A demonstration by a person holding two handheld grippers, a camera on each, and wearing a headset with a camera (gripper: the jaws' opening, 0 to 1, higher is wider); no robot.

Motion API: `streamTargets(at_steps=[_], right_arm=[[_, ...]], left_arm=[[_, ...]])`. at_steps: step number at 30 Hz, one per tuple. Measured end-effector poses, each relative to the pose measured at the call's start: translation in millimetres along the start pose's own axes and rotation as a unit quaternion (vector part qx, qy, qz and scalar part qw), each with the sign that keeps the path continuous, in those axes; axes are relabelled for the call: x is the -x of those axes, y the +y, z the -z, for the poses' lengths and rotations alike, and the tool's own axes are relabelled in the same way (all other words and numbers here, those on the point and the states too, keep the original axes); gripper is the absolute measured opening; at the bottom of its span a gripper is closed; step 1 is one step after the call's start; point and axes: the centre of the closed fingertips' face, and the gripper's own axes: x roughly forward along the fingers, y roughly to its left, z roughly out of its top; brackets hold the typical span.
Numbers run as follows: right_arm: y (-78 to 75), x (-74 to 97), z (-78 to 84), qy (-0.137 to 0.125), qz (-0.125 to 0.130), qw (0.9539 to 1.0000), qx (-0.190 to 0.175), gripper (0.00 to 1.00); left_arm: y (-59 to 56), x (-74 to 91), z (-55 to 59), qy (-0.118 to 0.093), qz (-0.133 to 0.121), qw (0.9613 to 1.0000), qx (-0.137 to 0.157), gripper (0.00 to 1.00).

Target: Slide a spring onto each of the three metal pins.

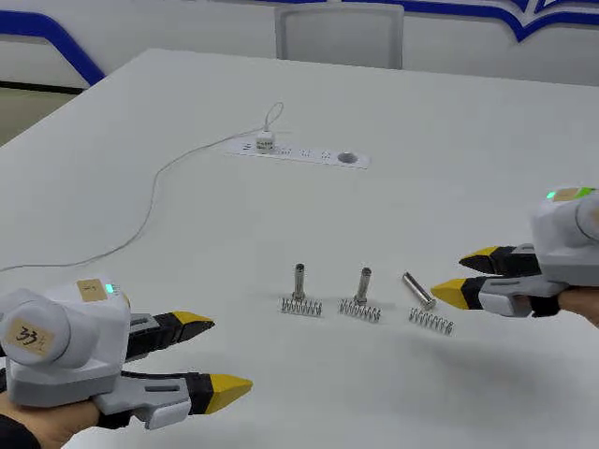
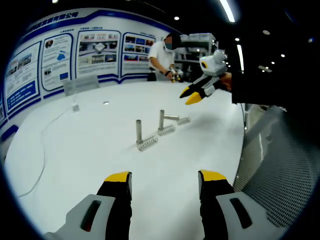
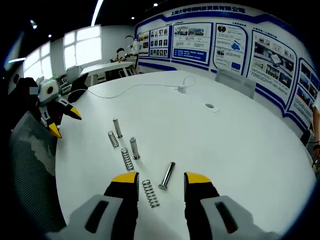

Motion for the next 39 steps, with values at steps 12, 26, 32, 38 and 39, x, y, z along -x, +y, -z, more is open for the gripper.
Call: streamTargets(at_steps=[12, 26, 32, 38, 39], right_arm=[[-14.2, -39.5, 10.1, 0.069, 0.020, 0.9973, -0.016, 0.25], [-20.2, -64.7, 19.5, 0.125, 0.037, 0.9901, -0.051, 0.17], [-18.2, -71.0, 22.6, 0.140, 0.040, 0.9877, -0.057, 0.15], [-21.0, -74.5, 25.8, 0.158, 0.049, 0.9843, -0.060, 0.12], [-21.0, -75.0, 26.7, 0.162, 0.050, 0.9836, -0.061, 0.12]], left_arm=[[0.5, 0.1, 0.1, -0.001, -0.001, 1.0000, 0.003, 0.54], [1.3, 0.5, 0.2, -0.005, -0.002, 0.9999, 0.010, 0.52], [1.0, 0.5, -0.1, -0.006, -0.002, 0.9999, 0.010, 0.52], [2.6, 1.0, 0.3, -0.006, -0.002, 0.9999, 0.011, 0.52], [3.1, 1.1, 0.6, -0.006, -0.002, 0.9999, 0.011, 0.52]])
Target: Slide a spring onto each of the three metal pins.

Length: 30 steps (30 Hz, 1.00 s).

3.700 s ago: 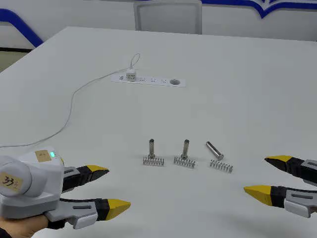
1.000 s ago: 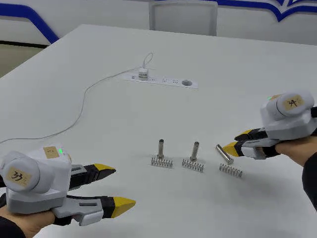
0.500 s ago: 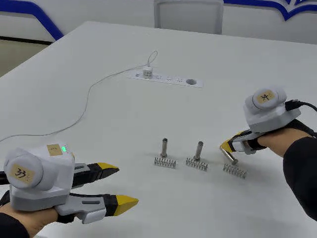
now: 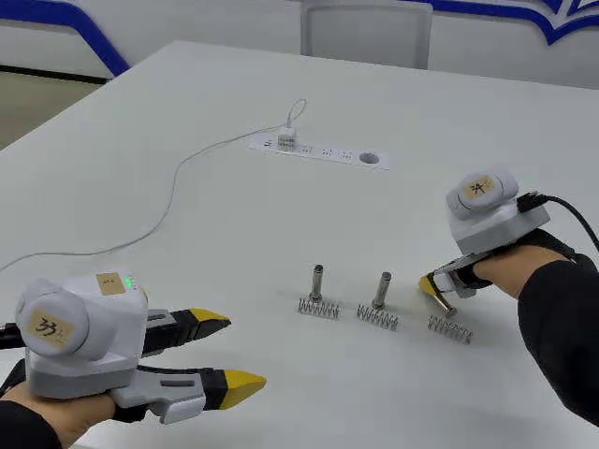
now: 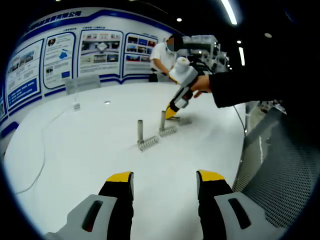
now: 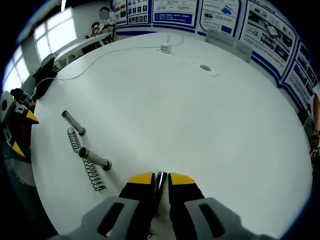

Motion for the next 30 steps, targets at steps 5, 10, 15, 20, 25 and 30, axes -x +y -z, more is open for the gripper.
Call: streamTargets(at_steps=[5, 10, 15, 20, 25, 30], right_arm=[[-1.6, -2.6, 1.7, 0.010, 0.002, 0.9999, 0.001, 0.11], [-0.6, -2.6, 2.9, 0.018, -0.002, 0.9998, -0.005, 0.11], [-0.4, -3.2, 3.5, 0.028, -0.007, 0.9995, -0.012, 0.10], [0.4, -3.8, 3.6, 0.035, -0.008, 0.9993, 0.000, 0.10], [0.5, -3.7, 3.8, 0.030, -0.001, 0.9995, 0.000, 0.09], [-2.5, 3.3, 7.3, 0.010, 0.007, 0.9999, -0.007, 0.09]], left_arm=[[1.9, 0.1, 0.9, -0.002, 0.000, 1.0000, 0.002, 0.51], [2.1, 0.1, 1.4, -0.002, -0.001, 1.0000, 0.004, 0.51], [1.7, -0.4, 1.8, 0.000, 0.000, 1.0000, 0.002, 0.51], [2.3, -0.3, 1.8, 0.000, -0.001, 1.0000, 0.003, 0.50], [3.2, 0.2, 1.2, -0.001, -0.003, 1.0000, 0.000, 0.50], [4.0, 3.4, -1.3, -0.005, -0.007, 1.0000, -0.001, 0.50]])
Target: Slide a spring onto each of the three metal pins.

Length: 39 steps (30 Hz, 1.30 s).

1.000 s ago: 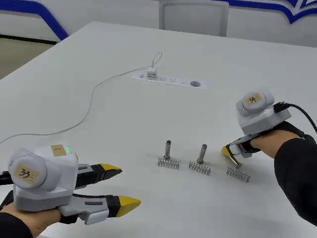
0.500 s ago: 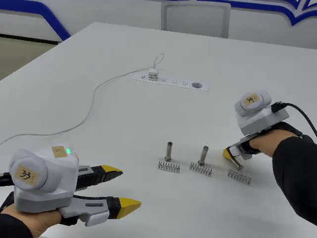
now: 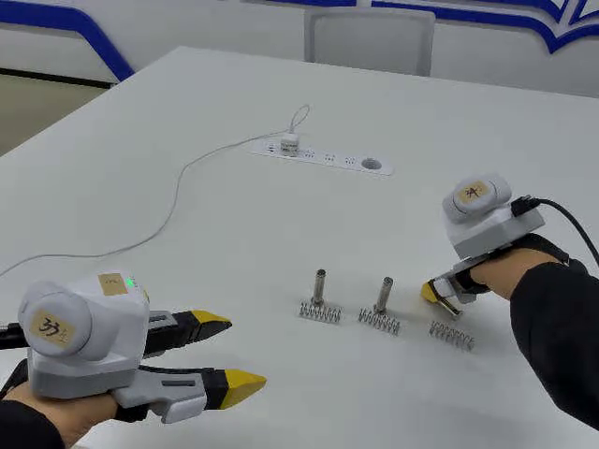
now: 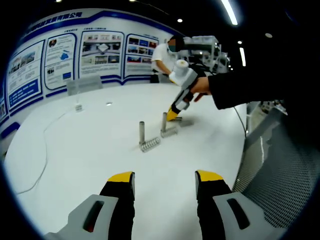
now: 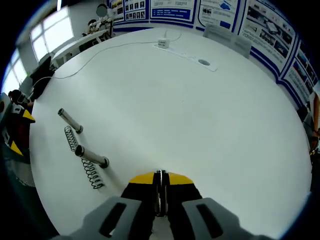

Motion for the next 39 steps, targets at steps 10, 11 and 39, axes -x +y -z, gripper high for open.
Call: streamTargets(at_steps=[10, 11, 39], right_arm=[[3.3, 30.0, -6.2, -0.035, 0.000, 0.9993, 0.011, 0.09], [4.0, 31.9, -6.2, -0.038, 0.001, 0.9992, 0.012, 0.09], [8.1, 57.1, 4.9, -0.082, 0.001, 0.9966, -0.010, 0.09]], left_arm=[[-2.5, 0.4, -2.6, 0.000, -0.001, 1.0000, -0.005, 0.49], [-2.4, 0.7, -2.4, 0.000, -0.001, 1.0000, -0.005, 0.49], [-7.8, 4.0, -9.9, 0.001, 0.001, 0.9999, -0.015, 0.49]])
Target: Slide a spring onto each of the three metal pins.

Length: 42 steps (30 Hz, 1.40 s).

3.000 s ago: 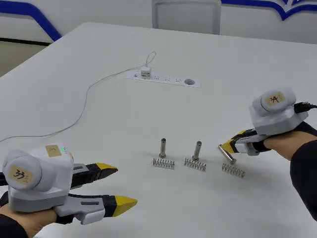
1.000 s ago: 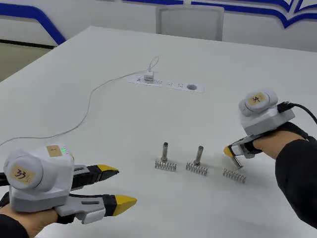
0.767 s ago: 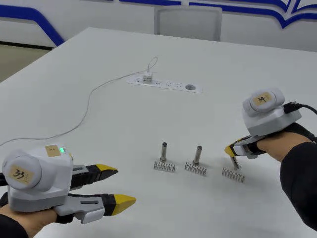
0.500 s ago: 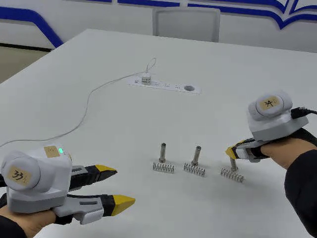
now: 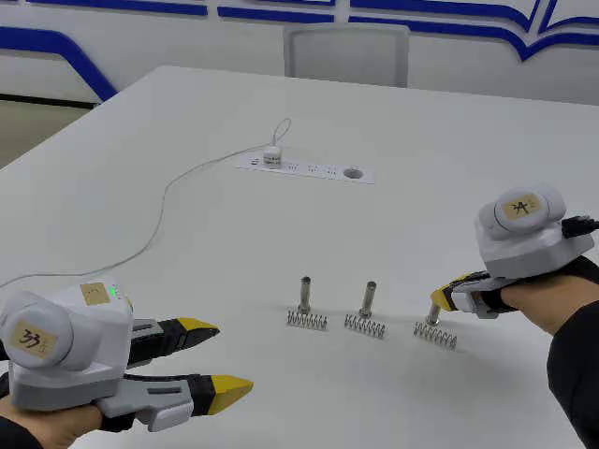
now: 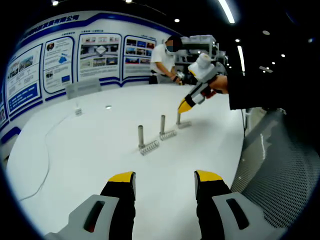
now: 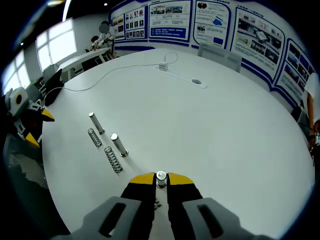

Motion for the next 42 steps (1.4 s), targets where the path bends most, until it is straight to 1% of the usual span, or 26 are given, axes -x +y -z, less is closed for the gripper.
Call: streamTargets(at_steps=[4, 11, 17, 22, 24, 26, 29, 33, 37, 40, 41, 42], right_arm=[[-1.8, -1.8, 1.0, 0.002, -0.001, 1.0000, 0.003, 0.09], [1.9, -1.1, 2.9, -0.002, -0.004, 1.0000, 0.008, 0.11], [-0.7, 3.5, 3.8, -0.009, -0.003, 0.9999, 0.010, 0.13], [-6.2, 4.6, 13.4, -0.006, -0.008, 0.9998, 0.017, 0.13], [-5.0, 4.8, 19.6, -0.003, -0.017, 0.9996, 0.023, 0.13], [-0.6, 5.0, 26.5, 0.001, -0.029, 0.9991, 0.031, 0.13], [2.6, 2.3, 35.8, 0.010, -0.044, 0.9976, 0.053, 0.14], [9.7, -0.7, 42.7, 0.018, -0.069, 0.9945, 0.077, 0.16], [12.2, -3.5, 47.7, 0.031, -0.079, 0.9917, 0.097, 0.16], [15.3, -5.5, 50.4, 0.038, -0.095, 0.9873, 0.122, 0.16], [16.4, -6.2, 52.2, 0.044, -0.101, 0.9847, 0.135, 0.16], [16.0, -7.0, 53.4, 0.048, -0.102, 0.9832, 0.143, 0.16]], left_arm=[[0.3, 0.7, -1.0, 0.000, 0.000, 1.0000, -0.002, 0.49], [1.7, 1.0, 0.1, 0.002, 0.000, 1.0000, -0.003, 0.48], [1.7, 0.7, 0.8, 0.005, 0.002, 1.0000, -0.006, 0.48], [2.6, 0.7, 1.5, 0.005, 0.002, 1.0000, -0.006, 0.48], [2.2, 0.3, 1.8, 0.006, 0.003, 1.0000, -0.006, 0.48], [1.6, 0.0, 2.0, 0.006, 0.004, 1.0000, -0.007, 0.48], [0.8, -0.1, 2.0, 0.008, 0.005, 0.9999, -0.007, 0.47], [0.3, 0.0, 2.5, 0.009, 0.006, 0.9999, -0.008, 0.47], [0.5, -0.3, 3.1, 0.011, 0.006, 0.9999, -0.008, 0.47], [-0.1, -0.4, 3.2, 0.011, 0.007, 0.9999, -0.008, 0.47], [-0.1, -0.2, 3.6, 0.012, 0.007, 0.9999, -0.008, 0.47], [-0.1, -0.1, 3.7, 0.013, 0.007, 0.9999, -0.009, 0.47]])
